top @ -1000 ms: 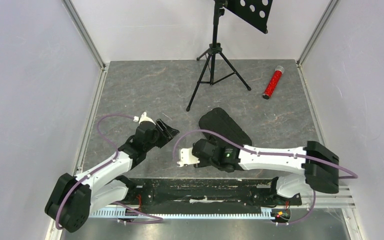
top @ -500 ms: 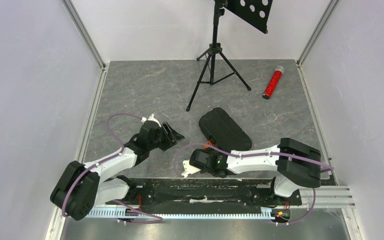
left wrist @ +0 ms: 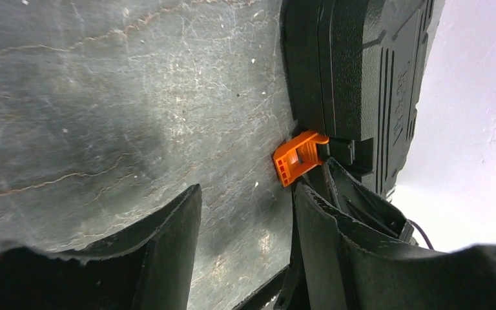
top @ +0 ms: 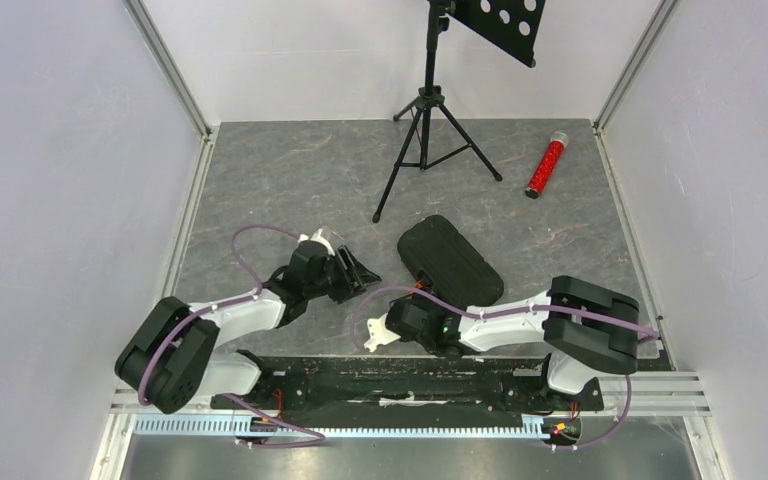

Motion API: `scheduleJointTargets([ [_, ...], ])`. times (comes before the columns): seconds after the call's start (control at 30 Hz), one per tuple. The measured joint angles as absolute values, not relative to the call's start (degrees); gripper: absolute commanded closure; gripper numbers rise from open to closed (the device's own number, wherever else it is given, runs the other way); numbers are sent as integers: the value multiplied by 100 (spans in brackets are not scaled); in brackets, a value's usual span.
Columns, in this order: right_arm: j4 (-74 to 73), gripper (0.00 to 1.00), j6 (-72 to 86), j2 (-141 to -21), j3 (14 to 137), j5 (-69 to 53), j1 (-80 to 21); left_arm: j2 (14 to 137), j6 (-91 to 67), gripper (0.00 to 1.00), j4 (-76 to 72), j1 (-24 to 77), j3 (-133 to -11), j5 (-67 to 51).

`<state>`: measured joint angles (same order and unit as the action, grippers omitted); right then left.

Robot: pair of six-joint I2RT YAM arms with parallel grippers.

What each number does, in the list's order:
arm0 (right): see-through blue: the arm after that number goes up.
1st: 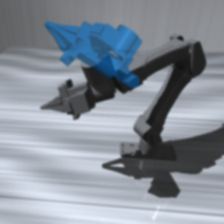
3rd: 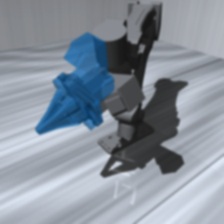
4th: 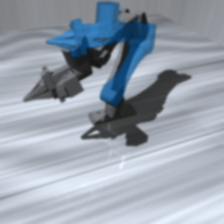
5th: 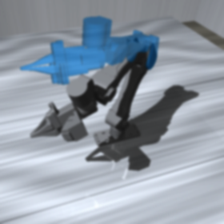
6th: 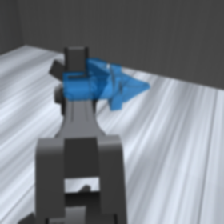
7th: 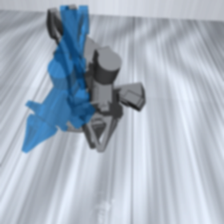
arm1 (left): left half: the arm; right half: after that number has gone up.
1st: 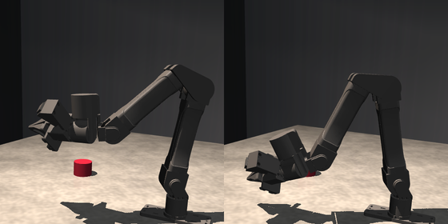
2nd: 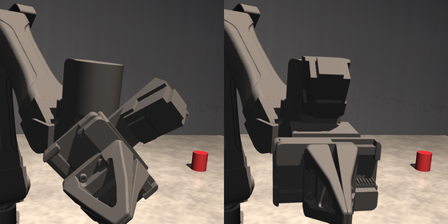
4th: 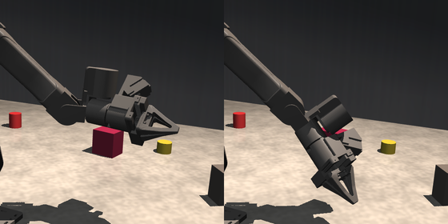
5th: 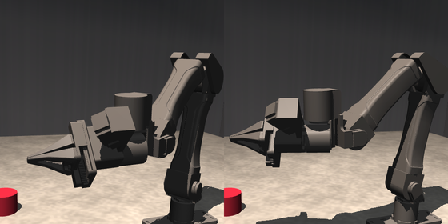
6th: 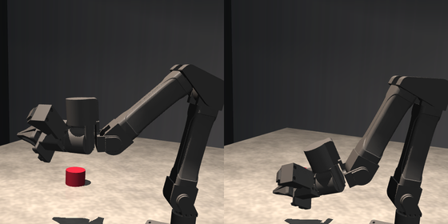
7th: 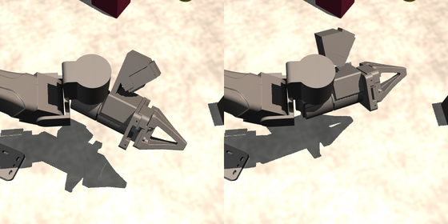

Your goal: Pack the tool kit

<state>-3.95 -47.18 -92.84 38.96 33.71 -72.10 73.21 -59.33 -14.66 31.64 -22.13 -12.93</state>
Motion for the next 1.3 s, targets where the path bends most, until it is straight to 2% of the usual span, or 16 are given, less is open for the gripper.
scheduleJointTargets([
  [0.43, 910, 63, -4198, -8366, 3164, 2390, -6602, 8320, -6501, 38, -2508, 3616, -2329, -1586],
  [0.63, 1028, 58, -4003, -8197, 3061, 2130, -6479, 8801, -6853, 38, -3065, 3754, -2362, -1710],
  [0.9, 318, 57, -4202, -8309, 3286, 1605, -6464, 8626, -6873, 39, -2906, 3726, -2362, -1522],
  [1.3, -1214, 66, -4606, -9260, 4598, 1243, -6447, 8055, -6545, 40, -1968, 3347, -2366, -1249],
])
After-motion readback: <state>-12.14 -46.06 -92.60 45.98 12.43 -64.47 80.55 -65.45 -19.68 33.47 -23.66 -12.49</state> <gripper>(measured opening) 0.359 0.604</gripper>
